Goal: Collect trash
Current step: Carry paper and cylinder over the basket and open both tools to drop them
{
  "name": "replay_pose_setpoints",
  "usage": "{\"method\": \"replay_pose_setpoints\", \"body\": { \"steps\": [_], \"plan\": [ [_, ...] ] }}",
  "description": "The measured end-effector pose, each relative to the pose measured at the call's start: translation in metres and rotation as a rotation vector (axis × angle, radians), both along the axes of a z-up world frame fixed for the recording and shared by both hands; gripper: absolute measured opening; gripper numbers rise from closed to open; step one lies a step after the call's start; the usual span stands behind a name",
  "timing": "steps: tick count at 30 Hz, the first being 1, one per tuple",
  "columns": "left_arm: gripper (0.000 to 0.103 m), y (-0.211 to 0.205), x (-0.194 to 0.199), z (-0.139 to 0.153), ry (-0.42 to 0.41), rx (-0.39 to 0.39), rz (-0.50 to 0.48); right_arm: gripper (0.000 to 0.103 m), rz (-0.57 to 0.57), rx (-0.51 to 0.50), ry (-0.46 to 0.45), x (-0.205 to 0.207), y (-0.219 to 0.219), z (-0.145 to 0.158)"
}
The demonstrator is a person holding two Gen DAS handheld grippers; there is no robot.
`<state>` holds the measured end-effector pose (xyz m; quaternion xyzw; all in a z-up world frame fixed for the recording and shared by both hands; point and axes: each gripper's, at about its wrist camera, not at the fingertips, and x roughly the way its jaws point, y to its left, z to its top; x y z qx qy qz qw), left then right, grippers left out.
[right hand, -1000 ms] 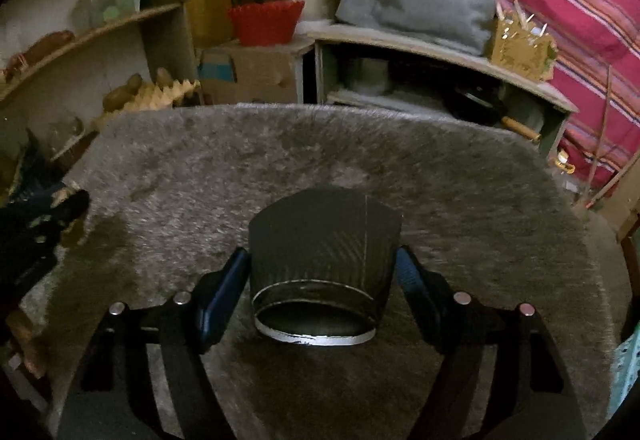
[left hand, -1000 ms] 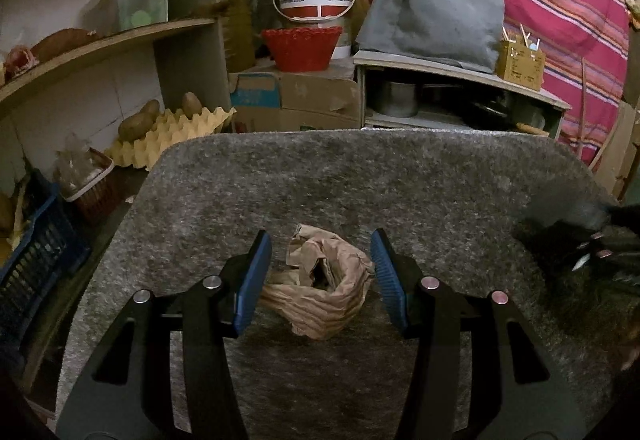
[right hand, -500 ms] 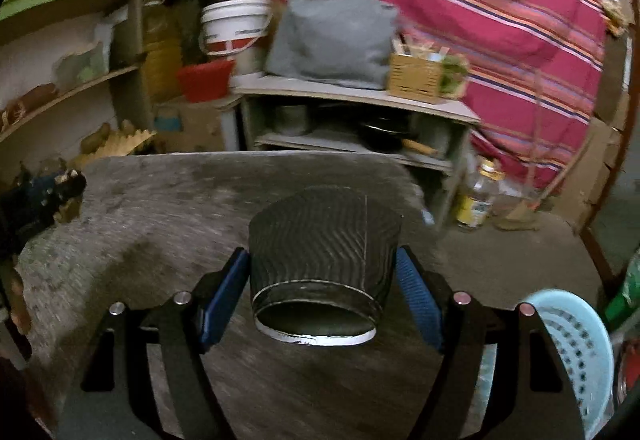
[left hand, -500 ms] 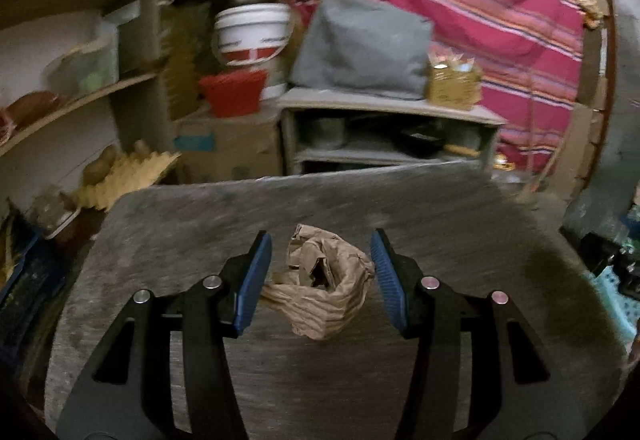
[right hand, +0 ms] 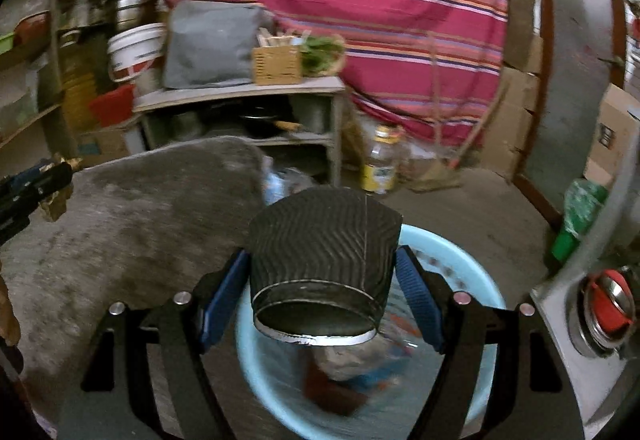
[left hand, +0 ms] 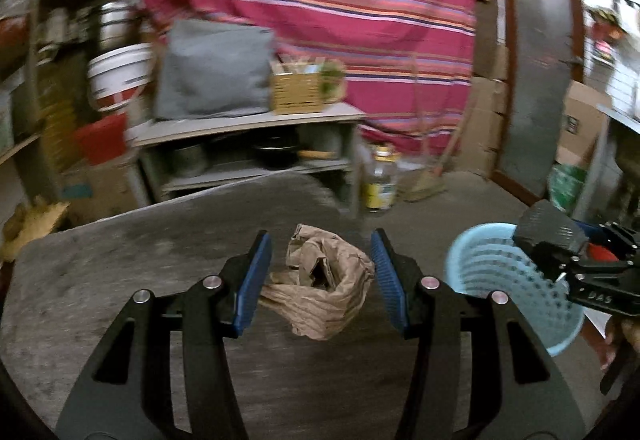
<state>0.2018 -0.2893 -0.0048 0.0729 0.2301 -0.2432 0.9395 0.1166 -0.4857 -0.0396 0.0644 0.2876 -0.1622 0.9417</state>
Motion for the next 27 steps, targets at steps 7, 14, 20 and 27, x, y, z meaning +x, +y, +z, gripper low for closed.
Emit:
{"method": "replay_pose_setpoints", "body": {
  "steps": [7,14,20,27],
  "plan": [
    [0.050,-0.081,-0.027,-0.007,0.013,-0.013,-0.125,0.074,-0.092,0.044,0.000,-0.032,-0.057,-0.013],
    [0.050,-0.132,-0.042,-0.014,0.016,-0.012,-0.200,0.074,-0.138,0.064,0.012,-0.045,-0.086,-0.022],
    [0.055,-0.159,-0.032,-0.023,0.059,-0.020,-0.224,0.074,-0.162,0.073,0.022,-0.047,-0.101,-0.026],
    [0.081,-0.146,-0.022,-0.023,0.046,-0.004,-0.167,0.074,-0.164,0.081,0.038,-0.039,-0.102,-0.037]
  ]
}}
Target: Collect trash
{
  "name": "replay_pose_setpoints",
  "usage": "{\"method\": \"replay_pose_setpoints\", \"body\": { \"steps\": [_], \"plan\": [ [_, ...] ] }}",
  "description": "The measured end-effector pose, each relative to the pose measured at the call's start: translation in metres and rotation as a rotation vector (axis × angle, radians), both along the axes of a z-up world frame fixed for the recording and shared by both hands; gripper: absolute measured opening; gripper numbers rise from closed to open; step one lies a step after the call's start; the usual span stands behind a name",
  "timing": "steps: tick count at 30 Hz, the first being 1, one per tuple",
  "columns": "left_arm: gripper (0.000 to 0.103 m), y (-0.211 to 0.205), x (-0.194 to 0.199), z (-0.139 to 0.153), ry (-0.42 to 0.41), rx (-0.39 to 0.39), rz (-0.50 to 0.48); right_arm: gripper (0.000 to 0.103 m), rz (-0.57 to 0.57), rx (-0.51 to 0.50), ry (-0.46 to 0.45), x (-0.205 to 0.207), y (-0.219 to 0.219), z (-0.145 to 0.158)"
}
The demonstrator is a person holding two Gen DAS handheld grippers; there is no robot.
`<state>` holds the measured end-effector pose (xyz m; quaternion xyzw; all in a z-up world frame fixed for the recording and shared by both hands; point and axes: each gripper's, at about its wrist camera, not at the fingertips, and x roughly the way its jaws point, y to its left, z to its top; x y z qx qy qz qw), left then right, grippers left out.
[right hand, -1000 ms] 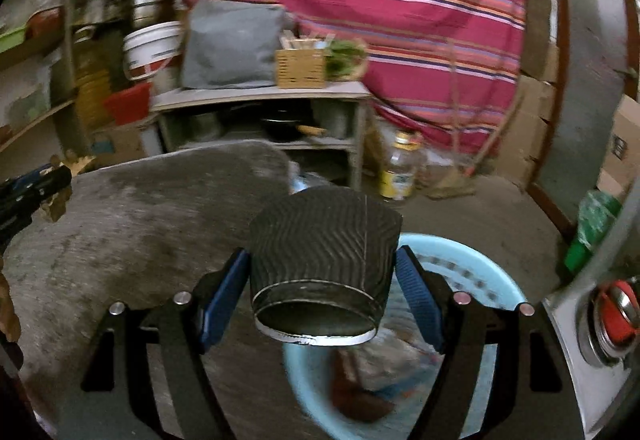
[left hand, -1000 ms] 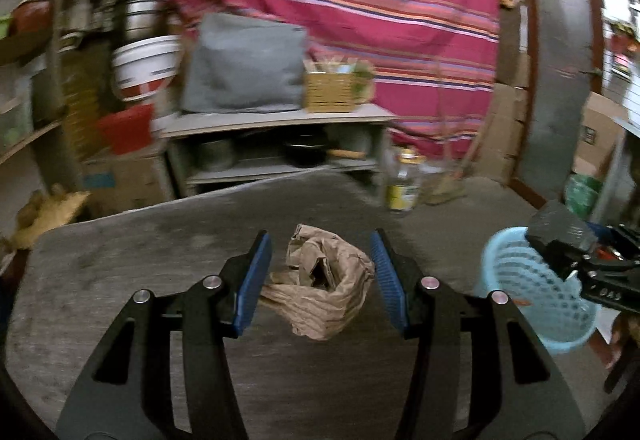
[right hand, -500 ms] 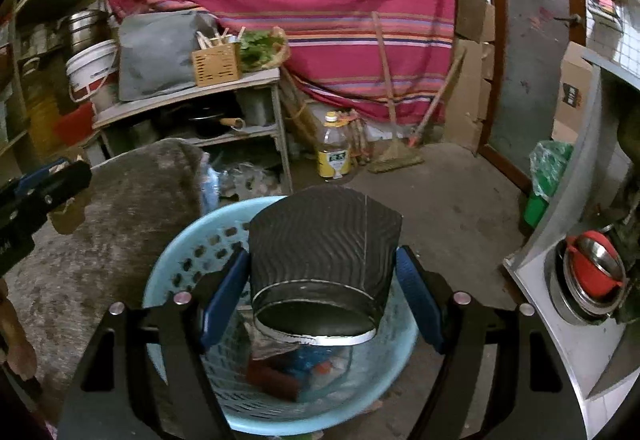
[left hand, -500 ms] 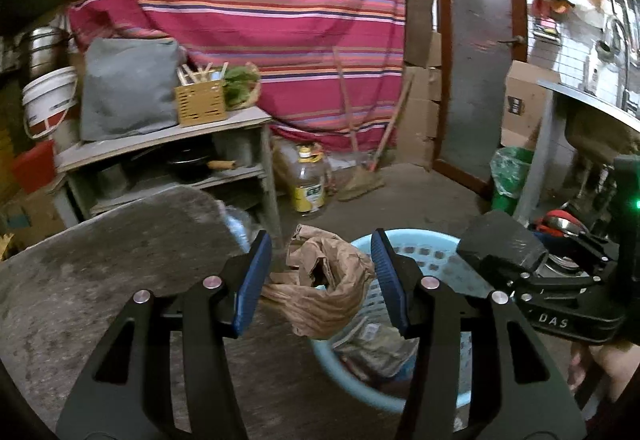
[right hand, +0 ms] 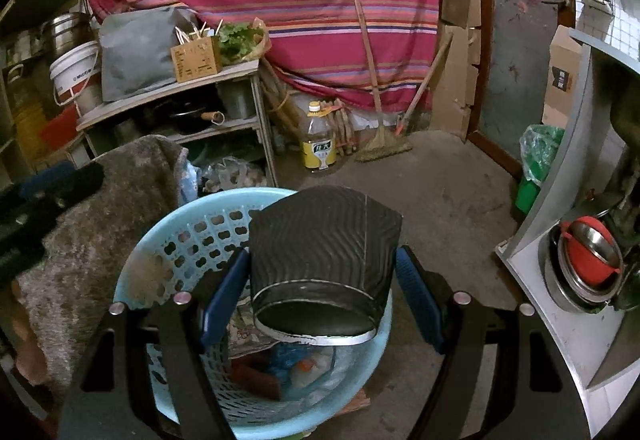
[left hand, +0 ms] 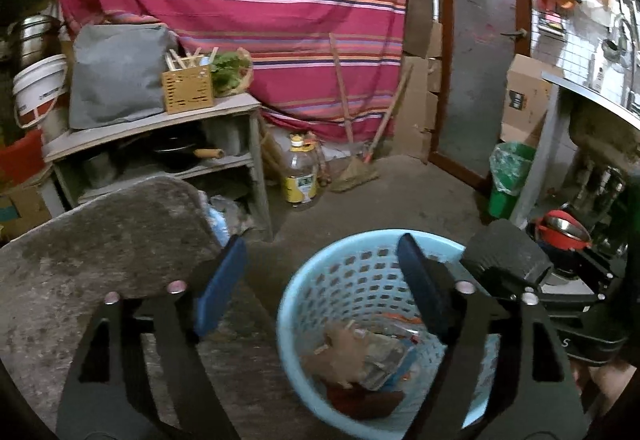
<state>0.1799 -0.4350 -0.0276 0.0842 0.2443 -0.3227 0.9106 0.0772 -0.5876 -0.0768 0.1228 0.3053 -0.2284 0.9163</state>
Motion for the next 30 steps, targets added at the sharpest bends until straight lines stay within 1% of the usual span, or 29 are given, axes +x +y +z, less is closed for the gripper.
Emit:
{"method": "replay_pose_setpoints", "body": {
  "steps": [2,5,6,10,12,18,23,24,25,26,30],
  "plan": [
    [0.083,0.009,0.004,0.006,-0.010,-0.002,0.021,0.074,0.006,0.000,0.008,0.005,0.004,-0.005],
    [0.092,0.030,0.011,0.018,-0.039,-0.020,0.068,0.074,0.017,0.002,0.015,0.012,0.010,-0.010],
    [0.094,0.036,0.013,0.021,-0.049,-0.026,0.080,0.074,0.023,0.004,0.015,0.015,0.013,-0.012],
    [0.096,0.062,0.020,0.032,-0.077,-0.042,0.131,0.074,0.034,-0.003,0.010,0.026,0.023,-0.012],
    [0.097,0.075,0.024,0.033,-0.078,-0.049,0.153,0.074,0.039,-0.005,0.002,0.031,0.029,-0.010],
    [0.097,0.105,0.033,0.028,-0.074,-0.039,0.207,0.074,0.036,-0.002,-0.015,0.045,0.041,-0.004],
    [0.097,0.132,0.037,0.026,-0.066,-0.046,0.246,0.075,0.028,-0.003,0.000,0.054,0.047,-0.009],
    [0.097,0.137,0.037,0.026,-0.065,-0.048,0.250,0.078,0.022,-0.003,-0.010,0.053,0.049,-0.010],
    [0.097,0.141,0.036,0.026,-0.067,-0.049,0.252,0.088,0.009,-0.007,-0.010,0.053,0.050,-0.010],
    [0.097,0.146,0.034,0.027,-0.074,-0.046,0.259,0.091,-0.001,-0.012,-0.010,0.052,0.049,-0.010],
    [0.098,0.165,0.025,0.027,-0.091,-0.047,0.277,0.095,-0.025,-0.021,-0.010,0.047,0.051,-0.009]
  ]
}}
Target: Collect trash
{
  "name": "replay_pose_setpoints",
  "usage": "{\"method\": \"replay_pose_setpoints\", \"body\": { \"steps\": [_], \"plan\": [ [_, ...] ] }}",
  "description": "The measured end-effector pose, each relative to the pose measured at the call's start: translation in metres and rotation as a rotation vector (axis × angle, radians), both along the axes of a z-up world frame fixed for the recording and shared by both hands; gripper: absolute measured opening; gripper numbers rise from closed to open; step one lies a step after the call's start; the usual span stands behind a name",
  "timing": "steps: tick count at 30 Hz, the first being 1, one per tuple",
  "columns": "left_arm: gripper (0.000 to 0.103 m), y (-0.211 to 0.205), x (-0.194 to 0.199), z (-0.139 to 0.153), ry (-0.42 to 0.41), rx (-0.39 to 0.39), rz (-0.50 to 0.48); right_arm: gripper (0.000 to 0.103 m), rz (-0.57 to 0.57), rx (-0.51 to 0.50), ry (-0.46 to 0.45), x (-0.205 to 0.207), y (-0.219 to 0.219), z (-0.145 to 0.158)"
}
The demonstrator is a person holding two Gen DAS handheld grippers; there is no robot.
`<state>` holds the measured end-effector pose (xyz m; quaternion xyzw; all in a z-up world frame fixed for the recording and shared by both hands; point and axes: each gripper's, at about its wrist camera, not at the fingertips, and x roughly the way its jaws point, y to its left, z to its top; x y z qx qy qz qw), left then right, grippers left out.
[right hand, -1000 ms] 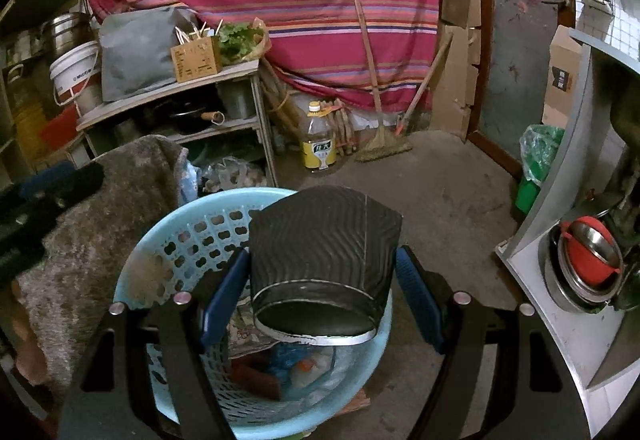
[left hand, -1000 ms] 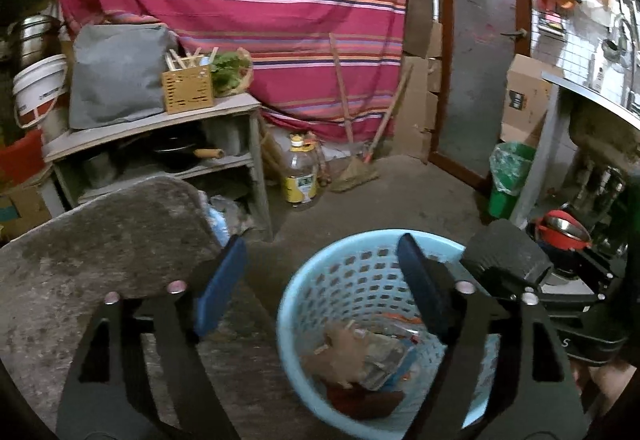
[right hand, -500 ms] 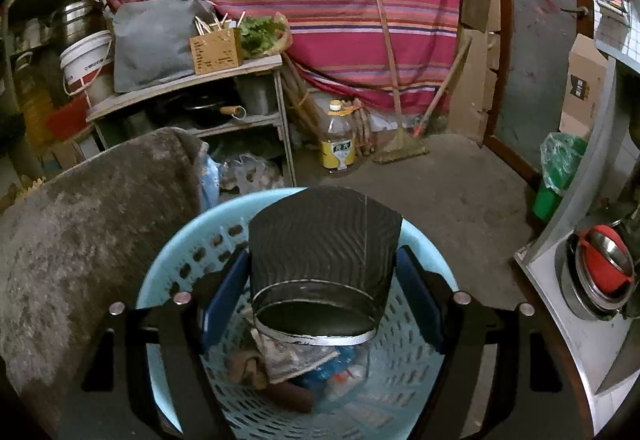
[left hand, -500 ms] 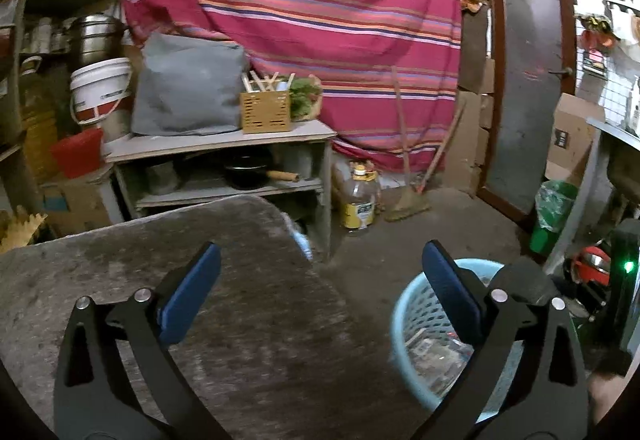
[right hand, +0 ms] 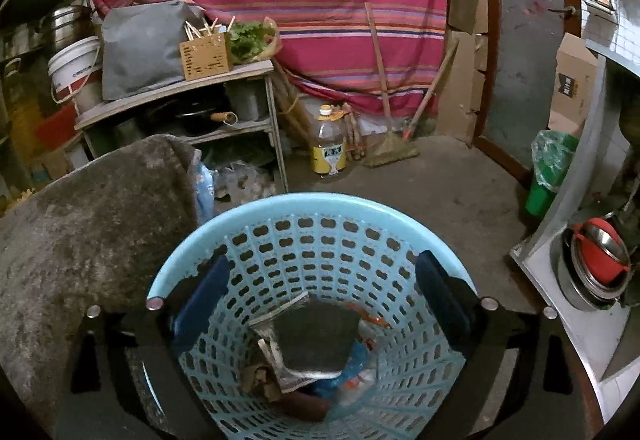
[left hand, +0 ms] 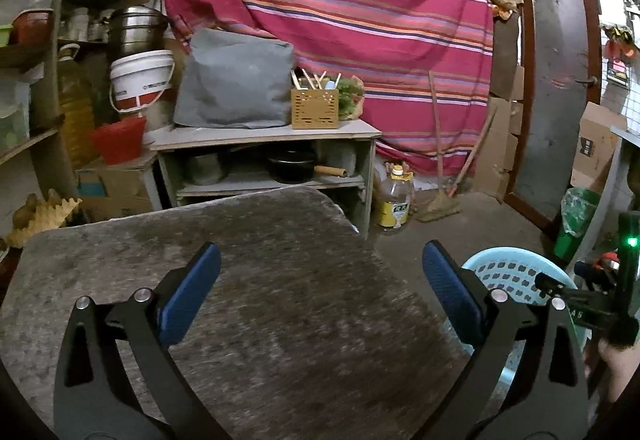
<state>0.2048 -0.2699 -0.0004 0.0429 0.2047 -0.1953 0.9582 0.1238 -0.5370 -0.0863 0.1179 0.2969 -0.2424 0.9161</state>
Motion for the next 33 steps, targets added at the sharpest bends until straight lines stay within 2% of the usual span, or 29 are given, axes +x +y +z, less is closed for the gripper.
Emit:
{"method": "replay_pose_setpoints", "body": {
  "steps": [3,8,13,20,28,33],
  "plan": [
    [0.098,0.017,-0.011,-0.003,-0.003,-0.005,0.003,0.099,0.005,-0.010,-0.020,-0.011,0.010,0.002],
    [0.098,0.046,-0.033,-0.013,-0.008,-0.002,0.020,0.099,0.034,-0.018,-0.087,-0.034,0.036,0.010],
    [0.098,0.074,-0.053,-0.031,0.045,0.011,0.040,0.099,0.058,-0.033,-0.137,-0.051,0.081,0.018],
    [0.098,0.121,-0.084,-0.045,0.046,0.004,0.113,0.099,0.142,-0.016,-0.184,-0.070,0.152,0.017],
    [0.098,0.161,-0.118,-0.044,-0.005,-0.012,0.148,0.099,0.209,-0.060,-0.203,-0.089,0.213,0.022],
    [0.098,0.162,-0.133,-0.045,-0.033,0.040,0.201,0.099,0.228,-0.107,-0.228,-0.110,0.238,0.029]
  ]
}}
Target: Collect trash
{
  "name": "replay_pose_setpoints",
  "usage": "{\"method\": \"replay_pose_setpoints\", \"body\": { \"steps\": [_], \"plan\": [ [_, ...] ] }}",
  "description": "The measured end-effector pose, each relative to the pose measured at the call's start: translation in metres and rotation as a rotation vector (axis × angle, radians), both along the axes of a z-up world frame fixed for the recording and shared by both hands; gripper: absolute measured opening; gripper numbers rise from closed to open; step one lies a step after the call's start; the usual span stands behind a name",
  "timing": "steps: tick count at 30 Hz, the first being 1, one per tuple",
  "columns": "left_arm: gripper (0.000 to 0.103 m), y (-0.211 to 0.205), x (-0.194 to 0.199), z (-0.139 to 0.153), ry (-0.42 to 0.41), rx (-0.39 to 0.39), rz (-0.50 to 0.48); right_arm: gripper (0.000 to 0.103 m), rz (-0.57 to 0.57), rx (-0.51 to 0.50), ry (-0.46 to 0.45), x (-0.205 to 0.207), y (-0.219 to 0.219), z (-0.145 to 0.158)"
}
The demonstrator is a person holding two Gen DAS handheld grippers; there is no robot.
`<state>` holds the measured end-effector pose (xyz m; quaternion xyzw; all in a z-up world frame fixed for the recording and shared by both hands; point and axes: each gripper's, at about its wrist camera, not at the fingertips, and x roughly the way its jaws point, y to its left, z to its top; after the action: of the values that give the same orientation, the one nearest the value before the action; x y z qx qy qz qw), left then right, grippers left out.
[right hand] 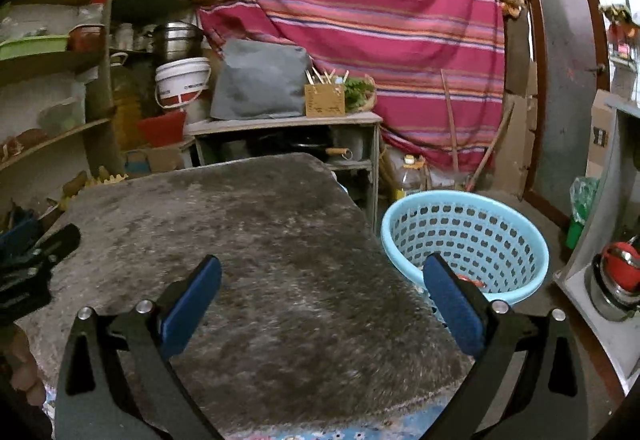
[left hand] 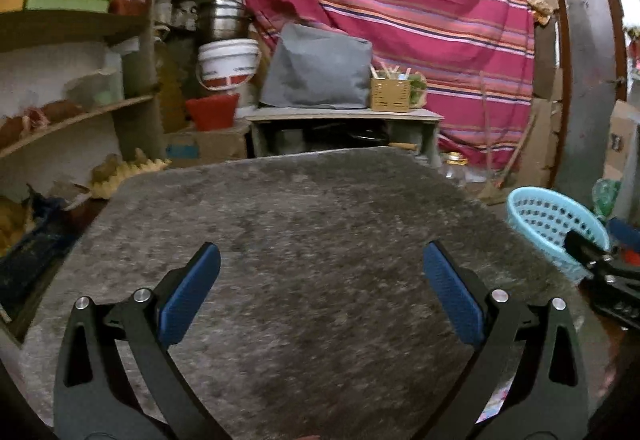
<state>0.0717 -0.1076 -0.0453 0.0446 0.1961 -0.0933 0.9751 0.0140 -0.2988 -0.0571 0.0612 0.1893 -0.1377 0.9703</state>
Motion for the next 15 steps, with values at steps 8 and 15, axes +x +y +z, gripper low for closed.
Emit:
{"method": "replay_pose_setpoints", "body": {
  "steps": [8,15],
  "plan": [
    [0.098,0.008,-0.019,-0.008,-0.003,-0.042,-0.023,0.099,0.020,-0.014,-0.020,-0.015,0.015,0.010],
    [0.098,0.018,-0.027,-0.014,-0.019,-0.046,-0.014,0.099,0.039,-0.004,-0.019,-0.018,0.020,0.006]
  ]
}}
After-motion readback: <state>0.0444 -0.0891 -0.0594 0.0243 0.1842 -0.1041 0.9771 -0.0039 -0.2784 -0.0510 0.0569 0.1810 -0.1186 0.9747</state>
